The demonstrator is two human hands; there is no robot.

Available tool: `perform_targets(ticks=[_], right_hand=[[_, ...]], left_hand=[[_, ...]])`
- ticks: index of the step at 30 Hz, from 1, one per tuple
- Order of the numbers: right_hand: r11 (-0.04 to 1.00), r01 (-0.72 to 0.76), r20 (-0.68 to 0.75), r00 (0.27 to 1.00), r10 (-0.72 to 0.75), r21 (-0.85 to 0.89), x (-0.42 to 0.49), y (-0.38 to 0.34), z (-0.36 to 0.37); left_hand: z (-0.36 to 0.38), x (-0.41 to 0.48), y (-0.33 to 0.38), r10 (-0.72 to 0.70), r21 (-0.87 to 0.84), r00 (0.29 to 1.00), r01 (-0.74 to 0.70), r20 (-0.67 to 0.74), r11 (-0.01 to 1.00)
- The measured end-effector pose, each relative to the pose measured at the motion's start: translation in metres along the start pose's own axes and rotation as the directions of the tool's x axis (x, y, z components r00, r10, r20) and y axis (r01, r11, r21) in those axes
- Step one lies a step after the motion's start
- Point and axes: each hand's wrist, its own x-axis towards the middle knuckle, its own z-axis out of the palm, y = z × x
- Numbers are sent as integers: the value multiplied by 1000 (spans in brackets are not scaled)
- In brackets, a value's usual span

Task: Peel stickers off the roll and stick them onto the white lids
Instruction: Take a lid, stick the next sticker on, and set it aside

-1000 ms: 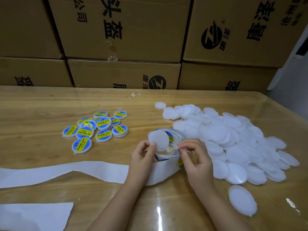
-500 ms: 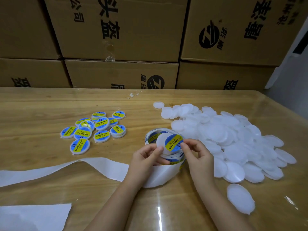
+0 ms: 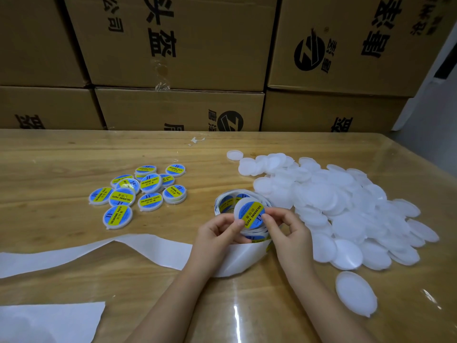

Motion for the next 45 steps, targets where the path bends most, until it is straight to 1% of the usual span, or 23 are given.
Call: perform_targets(ticks=[10, 15, 21, 25, 31, 38, 45], right_hand=[[1000, 8, 3, 1000, -8, -12, 1, 3, 0], [999, 20, 6, 1000, -20, -38, 1, 5, 0], [999, 23, 7, 1000, -23, -32, 1, 5, 0], [998, 39, 5, 999, -39, -40, 1, 5, 0], [995, 50, 6, 999, -50, -83, 2, 9, 1], [996, 49, 2, 999, -49, -72, 2, 11, 1], [996, 52, 2, 999, -52, -77, 1, 10, 1]], left_hand=[[0, 0, -3, 40, 47, 999, -41, 11, 998], [0, 0, -4, 55, 75, 999, -55, 3, 996], [1, -1, -3, 64, 92, 998, -62, -13, 994], [2, -1, -5, 127, 187, 991, -117, -47, 976], [5, -3, -4, 180, 238, 982, -160, -63, 958], [8, -5, -7, 281, 363, 956, -234, -84, 902], [10, -5, -8, 332, 390, 941, -283, -61, 876]])
